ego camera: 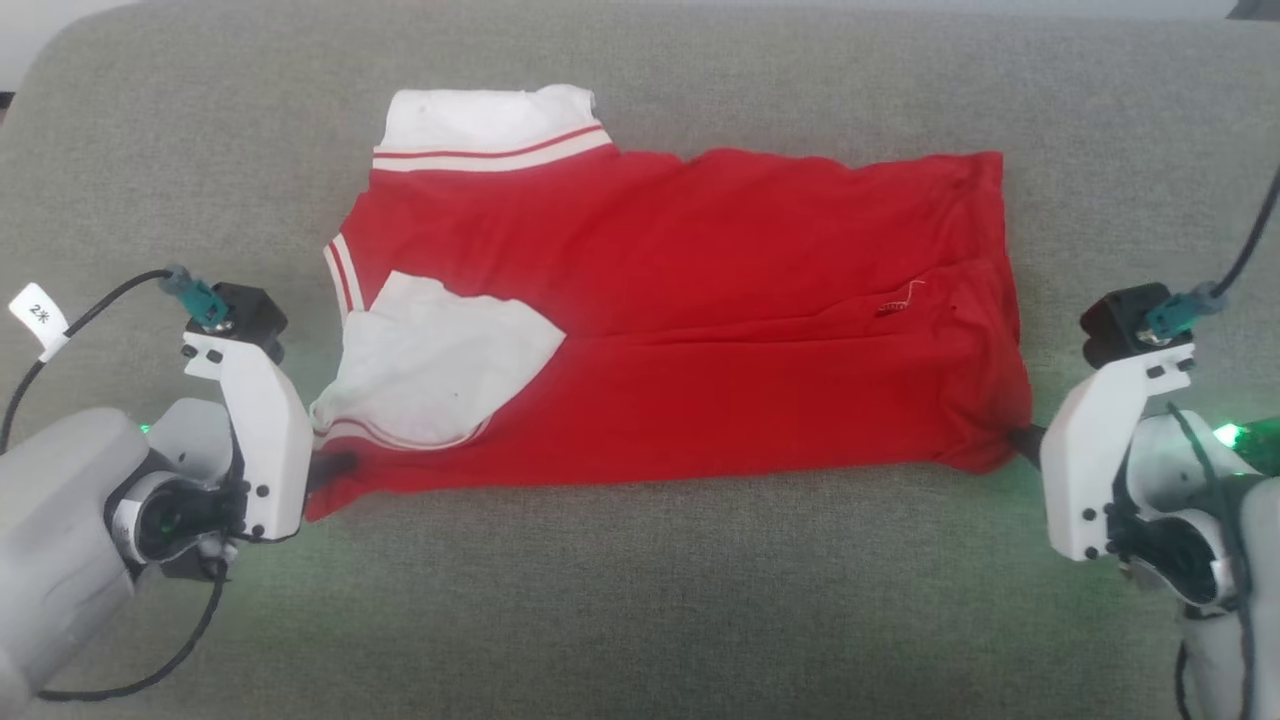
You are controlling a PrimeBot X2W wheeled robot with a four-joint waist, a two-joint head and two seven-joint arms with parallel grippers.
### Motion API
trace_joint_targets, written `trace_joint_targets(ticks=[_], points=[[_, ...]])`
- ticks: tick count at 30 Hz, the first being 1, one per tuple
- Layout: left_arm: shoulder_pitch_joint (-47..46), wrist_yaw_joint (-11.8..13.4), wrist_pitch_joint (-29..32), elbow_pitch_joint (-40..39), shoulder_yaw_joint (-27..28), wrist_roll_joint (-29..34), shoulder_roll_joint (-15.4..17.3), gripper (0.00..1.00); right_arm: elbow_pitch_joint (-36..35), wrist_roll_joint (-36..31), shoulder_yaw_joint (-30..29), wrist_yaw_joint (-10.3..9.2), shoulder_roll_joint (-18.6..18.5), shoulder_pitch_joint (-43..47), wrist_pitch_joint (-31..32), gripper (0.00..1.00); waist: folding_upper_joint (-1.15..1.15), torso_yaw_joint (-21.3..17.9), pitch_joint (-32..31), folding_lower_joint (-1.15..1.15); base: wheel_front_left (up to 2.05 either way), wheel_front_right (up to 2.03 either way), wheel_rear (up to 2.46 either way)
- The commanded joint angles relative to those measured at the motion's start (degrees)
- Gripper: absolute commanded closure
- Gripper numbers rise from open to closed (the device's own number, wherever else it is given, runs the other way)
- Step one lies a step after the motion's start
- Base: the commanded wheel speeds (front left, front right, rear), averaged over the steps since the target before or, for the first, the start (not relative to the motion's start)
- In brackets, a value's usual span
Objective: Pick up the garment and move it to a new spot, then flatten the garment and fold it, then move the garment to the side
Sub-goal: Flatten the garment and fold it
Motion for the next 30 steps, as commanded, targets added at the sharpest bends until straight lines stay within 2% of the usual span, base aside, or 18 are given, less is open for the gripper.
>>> trace_joint_targets(ticks=[1,9,17,23,24,25,26,27,28,29,30], points=[[1.07,0.90,0.73,-0.65,-0.39,-0.45,1.03,1.00,-1.09,0.44,-0.30,0.00,-0.48,0.76,0.80,1.00,0.00,0.15,-0.33,0.00,0.00,0.00,0.00],[2.00,5.73,2.96,-9.98,-0.89,1.23,5.36,1.00,-7.92,2.97,-2.92,0.00,-2.67,5.71,7.36,1.00,0.00,0.66,-1.49,0.00,0.00,0.00,0.00],[5.54,10.48,3.26,-20.13,-1.34,1.42,9.74,1.00,-16.47,3.74,-7.32,0.00,0.12,14.29,14.59,1.00,0.00,0.52,-1.33,0.00,0.00,0.00,0.00],[7.63,11.11,2.18,-21.07,-1.48,0.94,10.20,1.00,-17.76,2.72,-8.50,0.00,3.50,17.59,14.46,1.00,0.00,0.16,-0.76,0.00,0.00,0.00,0.00],[8.01,11.02,1.98,-20.71,-1.40,0.50,9.99,0.98,-17.32,2.49,-8.58,0.00,4.09,17.85,13.94,1.00,0.00,0.10,-0.69,0.00,0.00,0.00,0.00],[8.30,10.95,1.99,-20.19,-1.38,0.26,9.84,0.89,-16.78,2.16,-8.68,0.00,4.63,17.99,13.24,1.00,0.00,0.02,-0.64,0.00,0.00,0.00,0.00],[8.34,10.75,1.80,-19.73,-1.37,0.19,9.75,0.68,-16.14,2.03,-8.84,0.00,5.28,17.86,12.41,0.83,0.00,-0.09,-0.62,0.00,0.00,0.00,0.00],[8.27,10.66,1.30,-19.17,-1.12,0.19,9.62,0.18,-15.44,1.80,-8.68,0.00,5.62,17.73,11.69,0.71,0.00,-0.16,-0.66,0.00,0.00,0.00,0.00],[8.33,10.44,1.06,-18.76,-0.74,-0.31,9.49,0.00,-14.95,1.47,-8.40,0.00,5.67,17.56,10.92,0.55,0.00,-0.22,-0.72,0.00,0.00,0.00,0.00],[8.28,10.37,0.93,-18.47,-0.61,-0.46,9.62,0.00,-14.45,1.42,-8.73,0.00,6.08,17.25,10.00,0.00,0.00,-0.31,-0.77,0.00,0.00,0.00,0.00],[7.92,10.25,1.09,-18.34,-0.51,-0.40,9.87,0.00,-13.92,1.38,-8.83,0.00,6.41,17.06,9.13,0.00,0.00,-0.36,-0.85,0.00,0.00,0.00,0.00]])
